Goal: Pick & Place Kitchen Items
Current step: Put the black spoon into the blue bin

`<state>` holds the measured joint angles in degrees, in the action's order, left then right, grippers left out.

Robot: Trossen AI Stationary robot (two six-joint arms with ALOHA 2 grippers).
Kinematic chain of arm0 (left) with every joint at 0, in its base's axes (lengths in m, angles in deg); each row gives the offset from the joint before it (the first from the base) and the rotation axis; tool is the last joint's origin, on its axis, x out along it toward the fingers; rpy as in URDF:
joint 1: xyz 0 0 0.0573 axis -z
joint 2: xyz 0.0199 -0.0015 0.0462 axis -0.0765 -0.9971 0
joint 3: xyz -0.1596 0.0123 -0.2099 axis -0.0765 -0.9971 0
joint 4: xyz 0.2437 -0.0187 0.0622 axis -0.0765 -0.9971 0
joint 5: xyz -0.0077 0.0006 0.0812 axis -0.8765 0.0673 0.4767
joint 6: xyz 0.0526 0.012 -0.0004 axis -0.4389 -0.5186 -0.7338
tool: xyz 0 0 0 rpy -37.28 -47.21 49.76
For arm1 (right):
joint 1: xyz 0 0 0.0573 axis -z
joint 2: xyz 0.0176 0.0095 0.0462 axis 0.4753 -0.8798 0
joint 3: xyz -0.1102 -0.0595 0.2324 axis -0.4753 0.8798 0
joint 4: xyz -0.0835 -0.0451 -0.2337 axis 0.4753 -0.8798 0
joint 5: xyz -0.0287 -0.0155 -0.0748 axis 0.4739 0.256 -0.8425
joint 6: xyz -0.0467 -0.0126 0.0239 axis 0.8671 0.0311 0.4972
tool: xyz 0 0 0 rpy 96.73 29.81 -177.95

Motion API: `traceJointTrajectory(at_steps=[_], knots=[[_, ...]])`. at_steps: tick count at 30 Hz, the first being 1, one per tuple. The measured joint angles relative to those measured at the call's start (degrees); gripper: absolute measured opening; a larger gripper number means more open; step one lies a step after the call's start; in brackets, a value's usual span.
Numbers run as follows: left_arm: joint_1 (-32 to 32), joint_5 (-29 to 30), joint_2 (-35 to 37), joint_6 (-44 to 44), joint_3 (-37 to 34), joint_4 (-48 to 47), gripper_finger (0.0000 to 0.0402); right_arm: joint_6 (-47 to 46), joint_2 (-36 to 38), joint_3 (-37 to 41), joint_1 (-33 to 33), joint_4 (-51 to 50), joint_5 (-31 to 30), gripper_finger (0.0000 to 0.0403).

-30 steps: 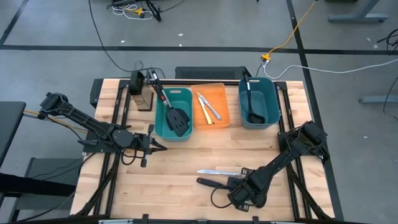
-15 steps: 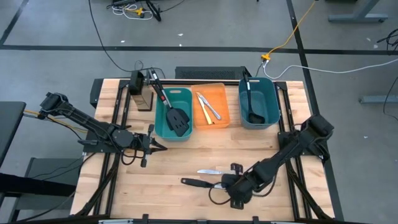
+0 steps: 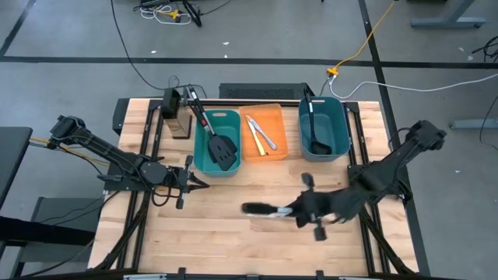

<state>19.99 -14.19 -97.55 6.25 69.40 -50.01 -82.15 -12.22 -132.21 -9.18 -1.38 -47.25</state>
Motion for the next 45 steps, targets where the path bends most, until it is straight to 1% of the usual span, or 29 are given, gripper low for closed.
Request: traceJointTrajectory(at_steps=[2, 5, 8, 11, 14, 18, 20, 22, 26, 30, 33, 40, 42, 45], knots=[[0.0, 0.0, 0.0, 0.0, 0.0, -0.1, 0.0011, 2.6, 4.3, 3.8, 0.0, 5.1, 0.0, 0.0082], [0.0, 0.0, 0.0, -0.1, 0.0, -0.1, 0.0010, 3.6, 11.7, 12.4, 0.1, 12.5, -0.5, 0.0082], [0.0, 0.0, 0.0, -0.1, 0.0, -0.1, 0.0010, 3.8, 19.3, 20.9, 0.1, 18.7, -3.1, 0.0082], [0.0, 0.0, 0.0, -0.2, 0.0, -0.1, 0.0013, 4.3, 27.0, 28.6, 0.1, 23.9, -8.2, 0.0082], [0.0, 0.0, 0.0, -0.2, 0.0, -0.1, 0.0012, 4.8, 35.1, 35.9, 0.1, 28.7, -11.6, 0.0082], [0.0, 0.0, 0.0, -0.2, 0.0, -0.3, 0.0010, 6.7, 45.2, 46.7, 0.2, 36.1, -12.5, 0.0082], [0.0, 0.0, 0.0, -0.2, 0.0, -0.6, 0.0010, 7.9, 49.7, 50.8, 0.2, 41.2, -13.3, 0.0082], [0.0, 0.0, 0.0, -0.2, 0.0, -0.7, 0.0011, 8.7, 53.4, 54.0, 0.2, 43.7, -15.3, 0.0082], [0.0, 0.0, 0.0, -0.2, 0.0, -1.0, 0.0013, 9.3, 58.7, 57.4, 0.2, 42.7, -17.0, 0.0082], [0.0, 0.0, 0.0, -0.2, 0.0, -1.1, 0.0010, 9.7, 61.8, 59.6, 0.1, 41.2, -19.1, 0.0082], [0.0, 0.0, 0.0, -0.2, 0.0, -1.1, 0.0009, 9.9, 63.7, 61.0, 0.1, 41.1, -18.9, 0.0082], [0.0, 0.0, 0.0, -0.2, 0.0, -1.2, 0.0012, 10.2, 64.9, 61.5, 0.1, 42.3, -19.2, 0.0082], [0.0, 0.0, 0.0, -0.2, 0.0, -1.1, 0.0010, 10.5, 64.9, 61.1, 0.3, 42.8, -21.1, 0.0082], [0.0, 0.0, 0.0, -0.5, 0.0, -0.6, 0.0009, 12.9, 64.4, 57.6, 0.4, 42.5, -26.9, 0.0082]])
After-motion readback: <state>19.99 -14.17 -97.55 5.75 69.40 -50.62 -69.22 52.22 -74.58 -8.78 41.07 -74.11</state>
